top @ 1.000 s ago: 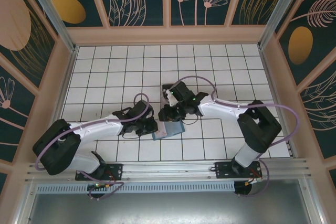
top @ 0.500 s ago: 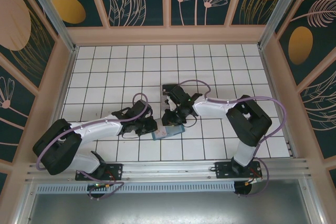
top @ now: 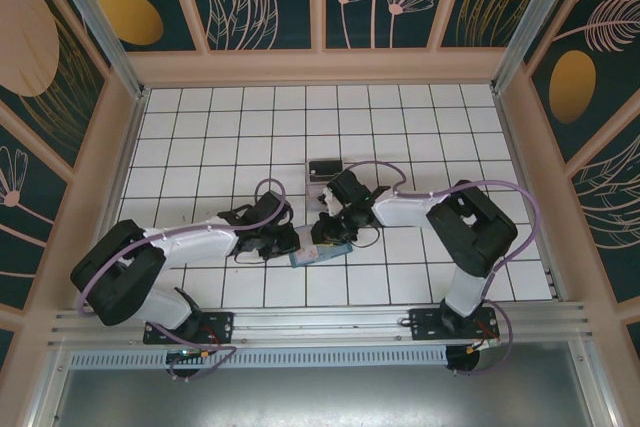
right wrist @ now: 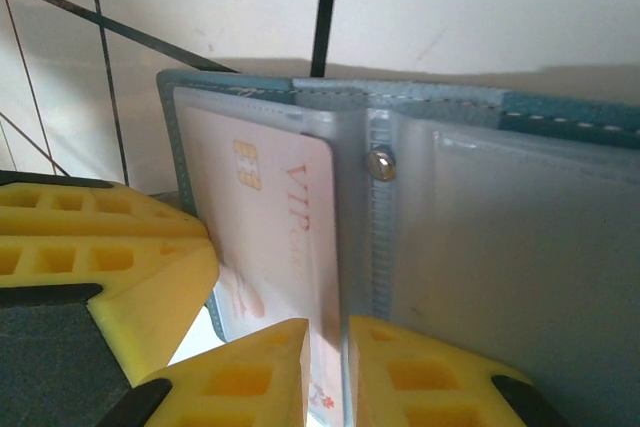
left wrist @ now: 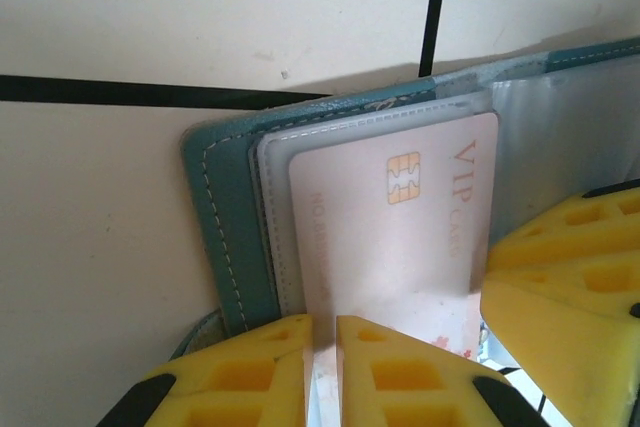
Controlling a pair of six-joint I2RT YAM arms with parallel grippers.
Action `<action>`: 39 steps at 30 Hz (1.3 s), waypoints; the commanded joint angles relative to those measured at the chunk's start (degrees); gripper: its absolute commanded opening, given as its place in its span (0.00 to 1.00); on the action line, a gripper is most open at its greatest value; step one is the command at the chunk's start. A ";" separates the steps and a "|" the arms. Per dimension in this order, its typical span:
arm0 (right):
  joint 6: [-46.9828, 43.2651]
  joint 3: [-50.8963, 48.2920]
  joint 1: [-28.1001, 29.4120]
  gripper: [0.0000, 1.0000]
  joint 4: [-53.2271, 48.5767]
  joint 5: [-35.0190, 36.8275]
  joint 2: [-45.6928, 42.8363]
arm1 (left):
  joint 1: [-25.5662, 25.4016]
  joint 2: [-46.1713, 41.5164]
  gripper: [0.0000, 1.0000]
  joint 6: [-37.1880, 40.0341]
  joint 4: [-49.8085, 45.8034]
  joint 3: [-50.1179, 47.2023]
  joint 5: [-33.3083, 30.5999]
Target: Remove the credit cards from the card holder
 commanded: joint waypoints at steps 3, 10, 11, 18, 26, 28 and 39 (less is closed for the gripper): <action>0.07 -1.47 -0.65 0.19 1.10 0.84 0.44 | 0.34 1.79 0.14 2.00 -3.95 1.10 -3.35; 0.44 -2.25 -0.65 0.19 3.63 -0.96 0.95 | 0.30 2.66 0.14 2.64 -4.81 1.36 -3.67; 1.09 -2.84 -0.71 0.19 5.27 -2.17 0.96 | 0.32 2.83 0.14 2.65 -4.69 1.47 -3.53; 4.41 -6.69 -1.54 0.16 13.67 -7.09 0.53 | 0.28 3.48 0.14 2.87 -4.33 1.71 -2.83; 8.31 -12.63 -2.81 0.11 26.76 -12.63 0.87 | 0.37 3.63 0.14 2.77 -4.15 1.67 -2.43; 8.60 -13.30 -2.92 0.08 28.01 -12.99 0.64 | 0.26 3.66 0.14 2.81 -4.07 1.54 -2.39; 6.98 -15.97 -5.39 0.00 25.02 -10.82 -2.32 | 0.25 3.74 0.14 2.94 -5.29 1.54 -3.13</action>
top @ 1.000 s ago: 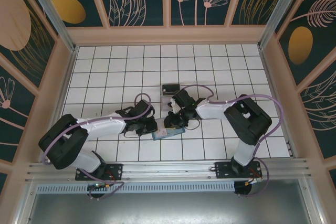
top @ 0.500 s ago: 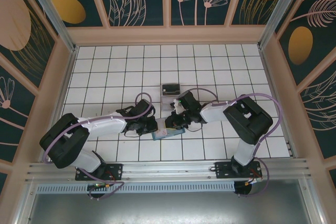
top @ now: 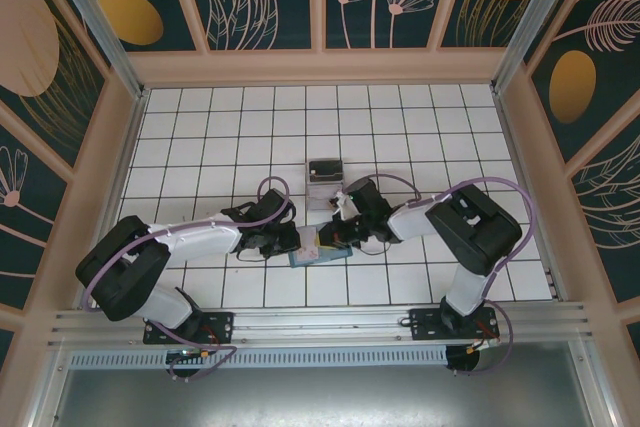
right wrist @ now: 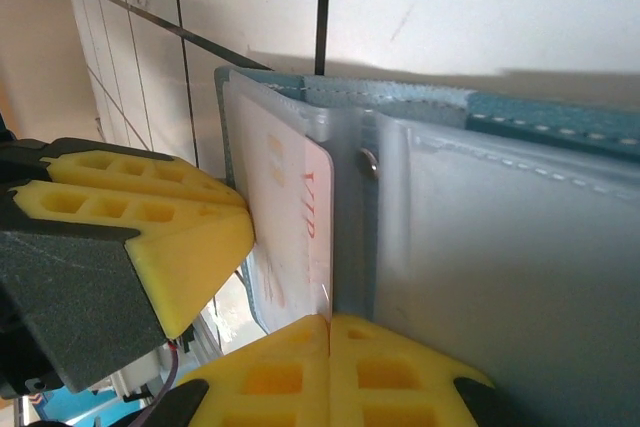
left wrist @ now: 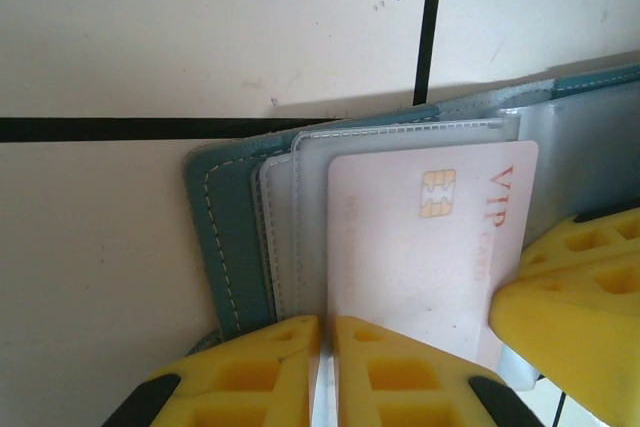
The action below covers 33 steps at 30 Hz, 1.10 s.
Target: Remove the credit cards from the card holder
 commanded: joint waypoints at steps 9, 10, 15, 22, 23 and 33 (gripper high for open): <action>-3.48 -1.51 -2.18 0.00 -6.79 0.57 -3.08 | 0.32 2.18 0.14 1.04 -3.89 -0.28 -2.19; -3.52 -1.54 -2.29 0.00 -6.83 0.62 -3.29 | 0.31 2.23 0.14 1.04 -3.98 -0.19 -2.28; -1.59 -1.80 -2.15 0.09 -1.88 -2.02 -2.37 | 0.30 2.60 0.14 1.28 -3.89 0.21 -2.04; 0.42 -1.20 -1.36 0.20 1.51 -3.07 -0.02 | 0.26 2.72 0.14 1.51 -3.94 0.34 -1.80; 0.57 -1.18 -1.27 0.20 1.83 -3.10 0.33 | 0.28 2.83 0.14 1.52 -3.89 0.34 -1.75; 1.64 -0.86 -0.66 0.21 3.56 -3.17 3.19 | 0.32 2.87 0.14 1.51 -3.80 0.34 -1.66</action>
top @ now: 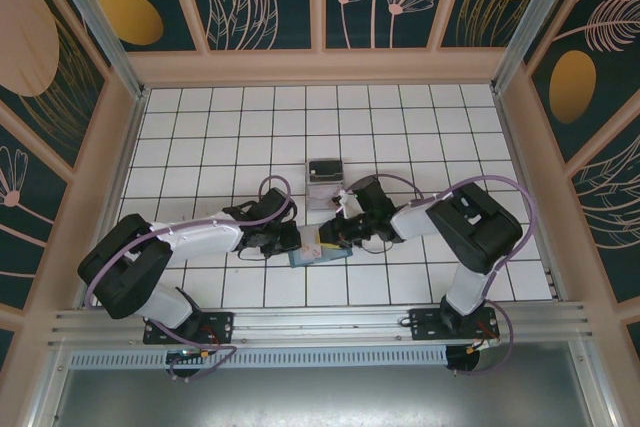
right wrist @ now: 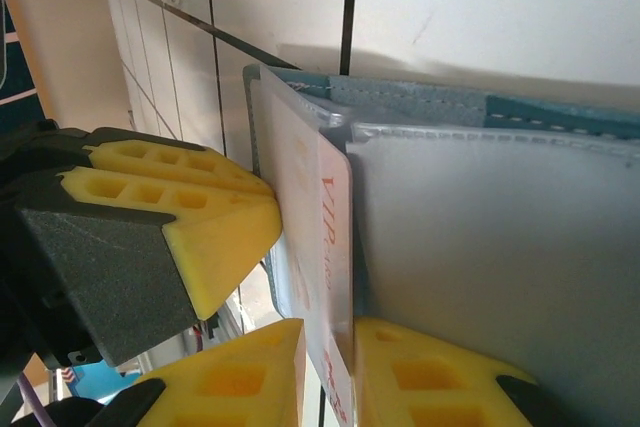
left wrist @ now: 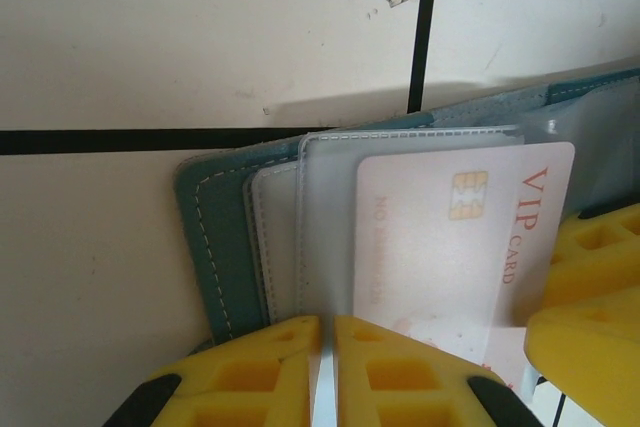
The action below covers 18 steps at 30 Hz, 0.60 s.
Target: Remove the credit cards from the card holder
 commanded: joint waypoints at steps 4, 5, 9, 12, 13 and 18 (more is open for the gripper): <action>0.96 0.00 1.30 0.15 0.09 1.06 2.19 | 0.39 1.73 0.14 1.31 -3.65 -0.43 -1.65; 0.96 0.00 1.36 0.13 -0.03 1.14 2.10 | 0.33 1.72 0.14 1.31 -3.73 -0.43 -1.66; 0.80 -0.43 1.28 0.05 -1.30 2.60 0.66 | 0.26 1.67 0.14 1.32 -3.87 -0.34 -1.75; -0.47 -0.46 1.05 0.03 -4.39 3.92 -1.28 | 0.37 1.51 0.14 1.45 -4.13 -0.43 -1.88; -1.16 -0.50 0.82 0.02 -5.80 4.41 -1.92 | 0.32 1.42 0.14 1.41 -4.23 -0.43 -1.97; -4.05 -0.66 -0.63 0.01 -11.96 5.84 -5.00 | 0.30 1.76 0.14 1.73 -4.49 0.09 -1.96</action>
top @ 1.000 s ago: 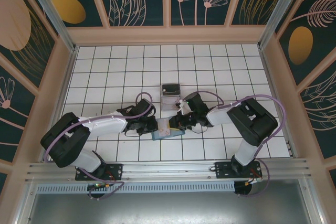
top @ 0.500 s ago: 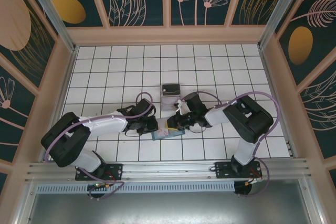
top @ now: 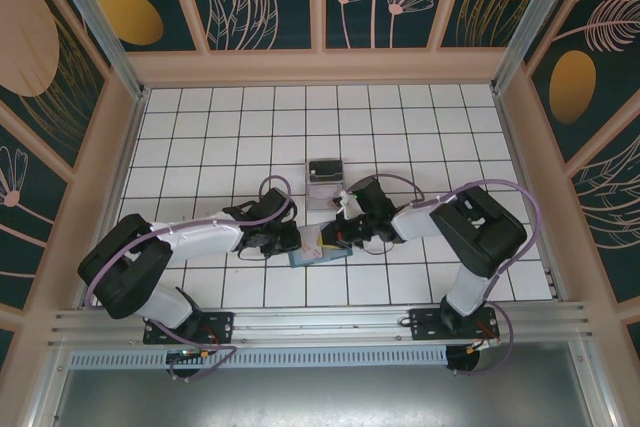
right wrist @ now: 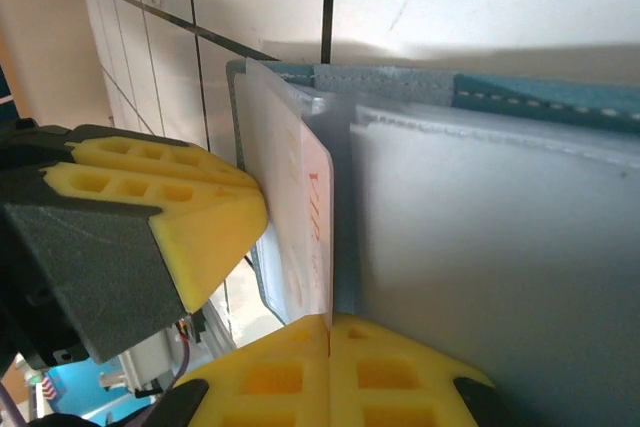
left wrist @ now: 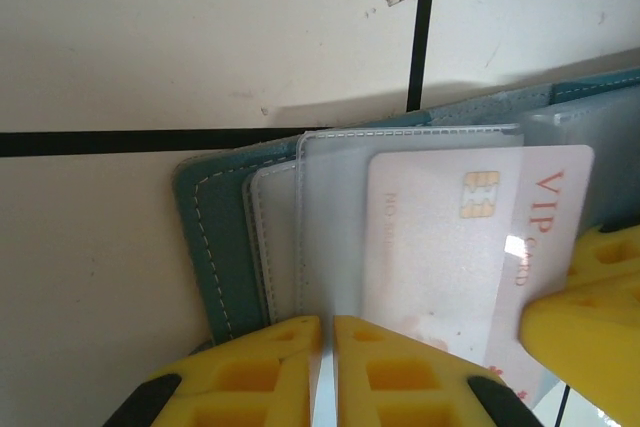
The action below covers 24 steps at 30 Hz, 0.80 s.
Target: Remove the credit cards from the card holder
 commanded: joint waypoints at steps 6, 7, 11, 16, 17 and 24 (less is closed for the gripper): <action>-6.08 0.75 -2.14 0.00 -14.97 5.60 -6.34 | 0.27 1.42 0.14 1.75 -5.27 0.82 -2.21; -6.69 1.23 -2.32 0.00 -16.62 6.38 -7.12 | 0.33 1.33 0.14 1.81 -5.38 0.91 -2.24; -8.76 2.92 -3.10 0.00 -22.10 9.22 -10.24 | 0.39 1.14 0.14 2.00 -5.66 1.29 -2.38; -9.91 4.99 -3.99 0.00 -26.60 10.86 -14.03 | 0.32 0.95 0.15 2.62 -6.08 2.31 -2.37; -10.23 5.68 -4.13 0.00 -27.51 11.34 -14.89 | 0.33 0.89 0.15 2.74 -6.18 2.64 -2.35; -14.76 12.32 -5.68 0.00 -35.33 15.36 -18.80 | 0.36 -1.39 0.15 3.76 -8.93 6.21 -4.17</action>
